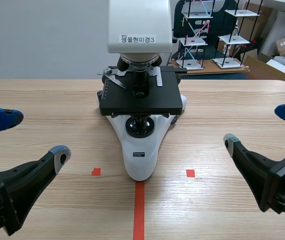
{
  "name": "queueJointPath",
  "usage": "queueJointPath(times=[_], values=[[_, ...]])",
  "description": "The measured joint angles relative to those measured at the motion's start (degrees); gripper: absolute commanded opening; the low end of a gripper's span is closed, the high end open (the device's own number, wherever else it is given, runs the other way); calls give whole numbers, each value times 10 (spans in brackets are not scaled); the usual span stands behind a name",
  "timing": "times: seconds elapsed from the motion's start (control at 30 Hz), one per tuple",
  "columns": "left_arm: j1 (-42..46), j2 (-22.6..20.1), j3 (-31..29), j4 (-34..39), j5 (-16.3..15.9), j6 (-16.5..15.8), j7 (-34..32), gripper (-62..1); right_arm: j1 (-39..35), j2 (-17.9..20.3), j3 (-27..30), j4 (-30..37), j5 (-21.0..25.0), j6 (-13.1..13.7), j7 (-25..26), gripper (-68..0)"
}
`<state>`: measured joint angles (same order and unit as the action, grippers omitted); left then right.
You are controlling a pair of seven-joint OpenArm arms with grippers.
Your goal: Point at the diaphragm
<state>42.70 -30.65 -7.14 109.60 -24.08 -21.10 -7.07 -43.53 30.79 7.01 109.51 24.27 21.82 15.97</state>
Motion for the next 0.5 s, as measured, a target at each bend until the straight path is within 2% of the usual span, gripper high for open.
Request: queueJointPath(times=[0.13, 0.5], values=[[0, 0, 0, 0, 0, 0, 0, 14, 0, 0, 0, 0, 0, 0, -24, 4], [0, 0, 0, 0, 0, 0, 0, 14, 0, 0, 0, 0, 0, 0, -39, 4]])
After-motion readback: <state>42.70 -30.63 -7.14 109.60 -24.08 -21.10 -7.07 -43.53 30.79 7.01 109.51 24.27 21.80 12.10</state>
